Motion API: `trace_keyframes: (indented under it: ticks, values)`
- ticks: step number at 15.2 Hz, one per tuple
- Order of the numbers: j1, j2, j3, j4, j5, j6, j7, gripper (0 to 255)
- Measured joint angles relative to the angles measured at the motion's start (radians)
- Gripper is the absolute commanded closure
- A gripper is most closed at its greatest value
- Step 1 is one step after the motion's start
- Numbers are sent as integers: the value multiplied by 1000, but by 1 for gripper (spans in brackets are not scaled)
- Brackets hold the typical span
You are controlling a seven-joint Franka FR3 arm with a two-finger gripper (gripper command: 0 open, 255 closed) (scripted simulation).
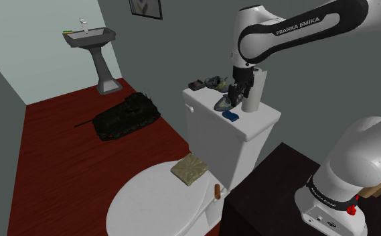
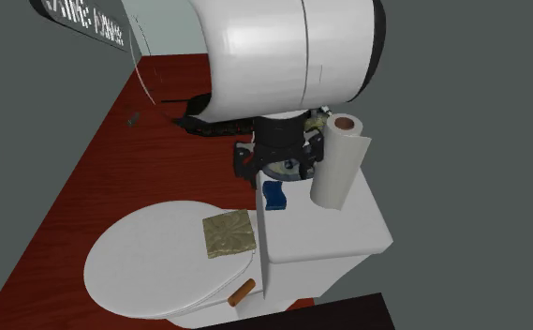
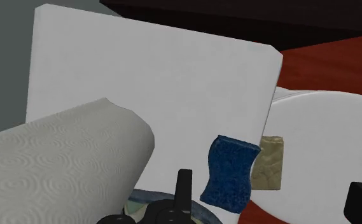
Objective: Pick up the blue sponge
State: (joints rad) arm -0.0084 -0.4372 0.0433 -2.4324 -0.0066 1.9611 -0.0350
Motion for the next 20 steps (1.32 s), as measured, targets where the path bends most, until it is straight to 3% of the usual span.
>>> trace_keyframes:
  ticks: [5,12,13,20]
  values:
    - [-11,160,3,6,-11,141,24,0]
    - [-12,222,5,-37,-15,246,32,0]
    - [-12,225,5,-40,-15,252,32,255]
    - [-12,227,6,-42,-15,259,32,255]
